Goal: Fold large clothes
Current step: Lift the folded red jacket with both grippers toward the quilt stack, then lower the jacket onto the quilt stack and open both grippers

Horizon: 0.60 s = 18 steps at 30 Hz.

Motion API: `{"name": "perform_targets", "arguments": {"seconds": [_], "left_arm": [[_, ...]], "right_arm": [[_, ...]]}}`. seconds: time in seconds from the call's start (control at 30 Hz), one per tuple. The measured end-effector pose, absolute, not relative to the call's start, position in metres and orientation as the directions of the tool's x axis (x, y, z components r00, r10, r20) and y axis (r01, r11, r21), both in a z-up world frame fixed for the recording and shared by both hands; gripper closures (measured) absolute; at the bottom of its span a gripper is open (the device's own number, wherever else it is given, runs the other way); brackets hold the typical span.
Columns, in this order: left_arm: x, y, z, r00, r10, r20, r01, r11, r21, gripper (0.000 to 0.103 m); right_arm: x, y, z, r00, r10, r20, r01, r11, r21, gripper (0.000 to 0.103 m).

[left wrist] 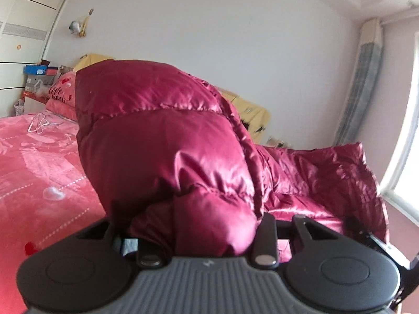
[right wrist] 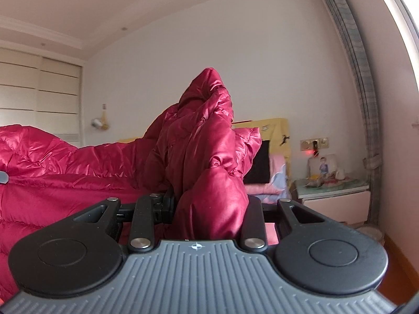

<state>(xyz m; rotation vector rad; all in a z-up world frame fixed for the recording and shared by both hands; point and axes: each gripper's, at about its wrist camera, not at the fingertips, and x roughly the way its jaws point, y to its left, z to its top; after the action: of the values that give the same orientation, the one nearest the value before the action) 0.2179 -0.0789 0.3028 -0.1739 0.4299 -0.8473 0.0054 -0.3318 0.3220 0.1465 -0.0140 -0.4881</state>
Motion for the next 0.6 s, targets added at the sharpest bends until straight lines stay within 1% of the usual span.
{"name": "perform_targets", "arguments": {"seconds": [0.13, 0.27, 0.37, 0.47, 0.53, 0.57, 0.6], "left_arm": [[0.265, -0.12, 0.272, 0.592, -0.711, -0.379, 0.662, 0.697, -0.274, 0.066], [0.303, -0.158, 0.235, 0.602, -0.655, -0.457, 0.636, 0.739, -0.221, 0.065], [0.322, -0.182, 0.212, 0.612, -0.622, -0.489, 0.619, 0.761, -0.194, 0.06], [0.336, -0.194, 0.2, 0.63, -0.583, -0.513, 0.597, 0.786, -0.159, 0.045], [0.343, -0.194, 0.192, 0.652, -0.547, -0.526, 0.575, 0.808, -0.127, 0.023], [0.352, -0.198, 0.194, 0.663, -0.53, -0.529, 0.562, 0.819, -0.115, 0.018], [0.357, -0.193, 0.192, 0.672, -0.518, -0.529, 0.552, 0.827, -0.108, 0.009]], "right_arm": [[0.073, -0.375, 0.298, 0.858, -0.508, -0.075, 0.513, 0.846, 0.144, 0.066], [0.125, -0.414, 0.255, 0.832, -0.527, -0.175, 0.55, 0.824, 0.136, 0.066], [0.158, -0.438, 0.225, 0.809, -0.533, -0.249, 0.572, 0.811, 0.122, 0.066], [0.179, -0.453, 0.198, 0.773, -0.553, -0.311, 0.602, 0.794, 0.085, 0.064], [0.189, -0.46, 0.182, 0.745, -0.57, -0.346, 0.62, 0.783, 0.047, 0.06], [0.194, -0.462, 0.175, 0.736, -0.576, -0.356, 0.625, 0.78, 0.03, 0.058], [0.193, -0.456, 0.171, 0.727, -0.582, -0.363, 0.629, 0.777, 0.014, 0.052]]}}
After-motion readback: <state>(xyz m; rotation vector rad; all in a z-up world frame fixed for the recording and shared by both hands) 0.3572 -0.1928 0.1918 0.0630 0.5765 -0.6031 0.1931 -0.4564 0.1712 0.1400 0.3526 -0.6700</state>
